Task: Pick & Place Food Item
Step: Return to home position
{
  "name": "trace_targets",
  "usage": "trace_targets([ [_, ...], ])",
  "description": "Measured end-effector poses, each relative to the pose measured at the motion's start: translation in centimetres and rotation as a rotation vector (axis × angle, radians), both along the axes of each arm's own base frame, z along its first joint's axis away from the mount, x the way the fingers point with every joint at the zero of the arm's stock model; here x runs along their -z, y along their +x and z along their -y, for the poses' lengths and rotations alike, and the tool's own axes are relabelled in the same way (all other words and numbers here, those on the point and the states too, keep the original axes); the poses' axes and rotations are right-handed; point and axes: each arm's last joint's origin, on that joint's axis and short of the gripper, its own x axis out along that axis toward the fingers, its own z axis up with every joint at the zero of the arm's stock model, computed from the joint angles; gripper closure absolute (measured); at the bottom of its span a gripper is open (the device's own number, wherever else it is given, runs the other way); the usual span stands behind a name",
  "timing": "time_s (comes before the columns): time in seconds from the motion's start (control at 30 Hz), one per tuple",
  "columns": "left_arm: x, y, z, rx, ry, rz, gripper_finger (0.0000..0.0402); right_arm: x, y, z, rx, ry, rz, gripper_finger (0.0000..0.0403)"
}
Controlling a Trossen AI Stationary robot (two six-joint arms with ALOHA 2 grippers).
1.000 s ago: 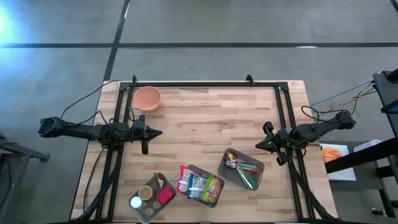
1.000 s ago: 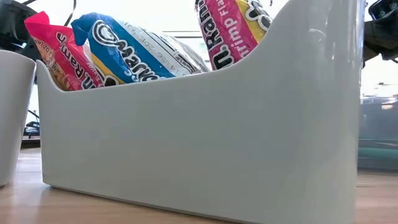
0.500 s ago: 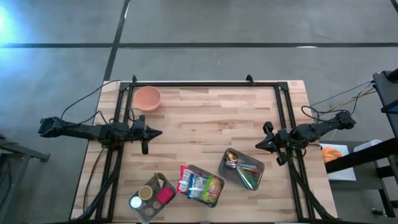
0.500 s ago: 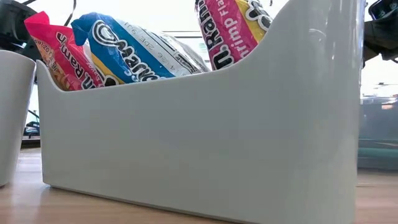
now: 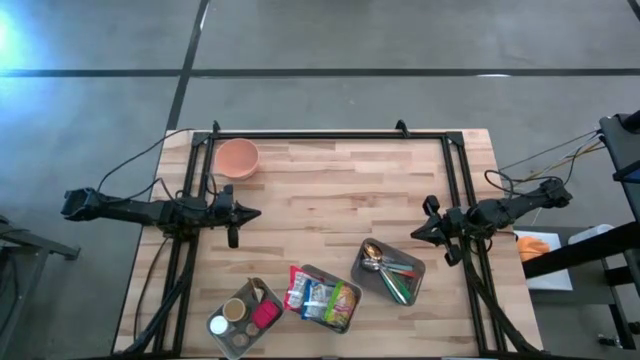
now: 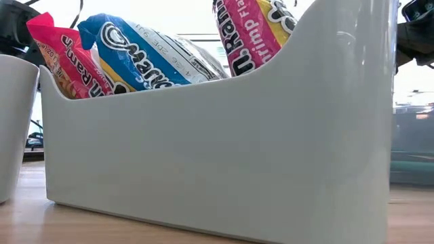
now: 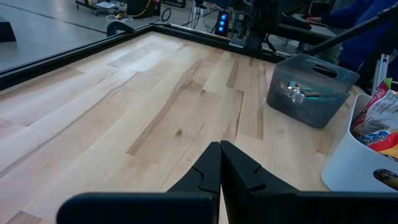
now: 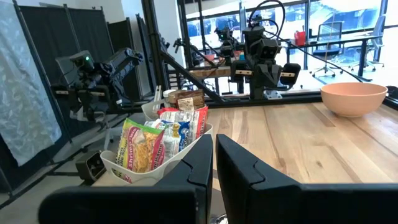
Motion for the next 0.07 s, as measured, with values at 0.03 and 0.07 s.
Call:
trace_targets([
  [0.03, 0.00, 0.00, 0.00, 0.000, 0.000, 0.000, 0.0394, 0.00, 0.00, 0.00, 0.000, 0.000, 0.000, 0.0383],
  [0.07, 0.00, 0.00, 0.00, 0.000, 0.000, 0.000, 0.0394, 0.00, 0.00, 0.00, 0.000, 0.000, 0.000, 0.0383],
])
